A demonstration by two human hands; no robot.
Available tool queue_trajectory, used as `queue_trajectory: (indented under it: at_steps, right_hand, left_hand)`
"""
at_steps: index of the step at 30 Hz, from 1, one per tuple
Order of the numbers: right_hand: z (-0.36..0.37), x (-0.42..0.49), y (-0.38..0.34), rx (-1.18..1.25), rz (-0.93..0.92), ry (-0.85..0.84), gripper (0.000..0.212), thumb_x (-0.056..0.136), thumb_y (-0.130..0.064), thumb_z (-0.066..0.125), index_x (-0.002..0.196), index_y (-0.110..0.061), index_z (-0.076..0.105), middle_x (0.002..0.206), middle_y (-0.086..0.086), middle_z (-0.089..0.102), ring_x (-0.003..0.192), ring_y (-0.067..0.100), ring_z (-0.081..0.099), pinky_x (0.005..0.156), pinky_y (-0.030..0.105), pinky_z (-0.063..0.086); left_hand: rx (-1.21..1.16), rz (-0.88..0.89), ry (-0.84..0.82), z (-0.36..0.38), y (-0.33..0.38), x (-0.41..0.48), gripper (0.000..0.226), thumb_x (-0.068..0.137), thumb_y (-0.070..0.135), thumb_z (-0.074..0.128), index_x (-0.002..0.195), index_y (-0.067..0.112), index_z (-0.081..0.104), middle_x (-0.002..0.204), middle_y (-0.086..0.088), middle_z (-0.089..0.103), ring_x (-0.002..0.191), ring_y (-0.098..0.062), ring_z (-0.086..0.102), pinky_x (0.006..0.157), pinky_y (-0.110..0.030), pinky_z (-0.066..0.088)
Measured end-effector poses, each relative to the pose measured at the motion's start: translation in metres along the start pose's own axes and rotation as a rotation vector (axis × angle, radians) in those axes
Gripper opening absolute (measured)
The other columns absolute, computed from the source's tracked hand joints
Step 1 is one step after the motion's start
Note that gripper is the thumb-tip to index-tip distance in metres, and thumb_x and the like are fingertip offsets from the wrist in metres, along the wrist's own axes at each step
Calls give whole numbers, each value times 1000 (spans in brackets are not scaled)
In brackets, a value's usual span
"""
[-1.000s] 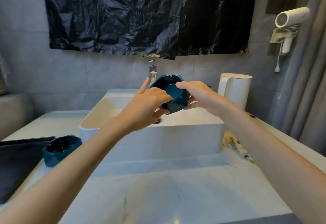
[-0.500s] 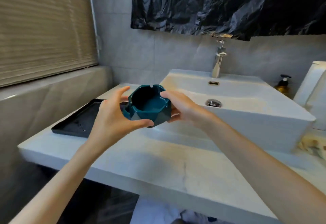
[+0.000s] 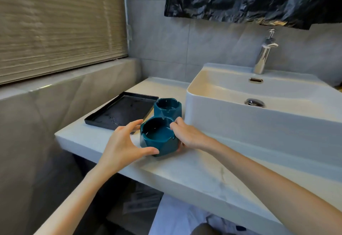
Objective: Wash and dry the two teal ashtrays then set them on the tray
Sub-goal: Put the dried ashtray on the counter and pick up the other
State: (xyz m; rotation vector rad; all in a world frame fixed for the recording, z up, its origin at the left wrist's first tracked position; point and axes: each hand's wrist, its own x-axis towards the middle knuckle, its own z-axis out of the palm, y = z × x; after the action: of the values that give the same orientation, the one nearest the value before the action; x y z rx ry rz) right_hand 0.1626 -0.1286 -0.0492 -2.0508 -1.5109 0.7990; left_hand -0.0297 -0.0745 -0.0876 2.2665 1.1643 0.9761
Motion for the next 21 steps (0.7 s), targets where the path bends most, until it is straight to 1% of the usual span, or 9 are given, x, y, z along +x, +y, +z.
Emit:
queue_trajectory:
  at_steps: [3, 6, 9, 12, 14, 16, 18, 19, 21]
  right_hand:
    - [3, 8, 2, -90, 0, -56, 23, 94, -40, 21, 84, -21, 31, 76, 1, 55, 66, 16, 57, 66, 36, 35]
    - [3, 17, 4, -112, 3, -107, 23, 95, -40, 21, 87, -21, 32, 82, 1, 51, 62, 15, 55, 67, 34, 36]
    - [3, 25, 5, -131, 20, -146, 26, 95, -41, 20, 98, -20, 34, 90, 7, 56, 74, 19, 55, 71, 34, 37]
    - [4, 31, 7, -150, 31, -169, 32, 96, -40, 20, 111, -17, 35, 78, 6, 57, 71, 19, 53, 70, 33, 37]
    - [4, 32, 6, -167, 41, -184, 33, 97, -39, 20, 113, -15, 35, 66, 4, 58, 65, 17, 52, 64, 32, 37]
    - [2, 31, 4, -212, 37, -199, 35, 97, -43, 22, 112, -15, 37, 63, 4, 62, 70, 18, 57, 67, 32, 39]
    - [-8, 27, 1, -311, -55, -115, 37, 98, -48, 28, 111, -18, 44, 65, -1, 65, 84, 19, 59, 76, 35, 42]
    - [-15, 27, -1, -363, -135, -11, 34, 98, -47, 33, 113, -21, 49, 72, -3, 66, 89, 19, 59, 78, 35, 43]
    - [-30, 31, -5, -459, -311, 228, 27, 98, -37, 45, 121, -27, 55, 96, -3, 66, 97, 21, 59, 78, 34, 46]
  left_hand:
    - [6, -10, -24, 5, -8, 0, 101, 48, 55, 86, 138, 31, 45, 121, 15, 57, 119, -8, 45, 94, -23, 36]
    - [-7, -34, -43, 8, -13, 1, 99, 51, 53, 86, 138, 33, 43, 124, 15, 57, 120, -8, 43, 96, -27, 36]
    - [5, -39, -62, 6, -17, 5, 98, 52, 54, 85, 138, 35, 43, 122, 17, 56, 119, -7, 43, 95, -27, 37]
    - [-2, -42, -106, 5, -19, 9, 101, 50, 56, 83, 140, 34, 41, 116, 20, 53, 117, -5, 43, 94, -24, 36]
    - [-3, -45, -135, 3, -20, 12, 103, 50, 58, 82, 141, 33, 40, 116, 19, 53, 115, -5, 43, 93, -23, 35]
    - [7, -44, -163, 1, -19, 14, 103, 53, 56, 82, 143, 33, 37, 122, 16, 54, 116, -5, 41, 93, -24, 34]
    - [37, -24, -189, 0, -17, 15, 104, 56, 57, 80, 145, 33, 32, 129, 15, 51, 120, -6, 35, 96, -26, 33]
    - [55, -10, -202, -1, -16, 15, 106, 55, 61, 78, 145, 34, 29, 132, 16, 48, 122, -7, 32, 99, -28, 32]
    - [65, 5, -220, -1, -13, 14, 114, 49, 74, 73, 146, 37, 26, 134, 20, 40, 123, -7, 27, 102, -30, 31]
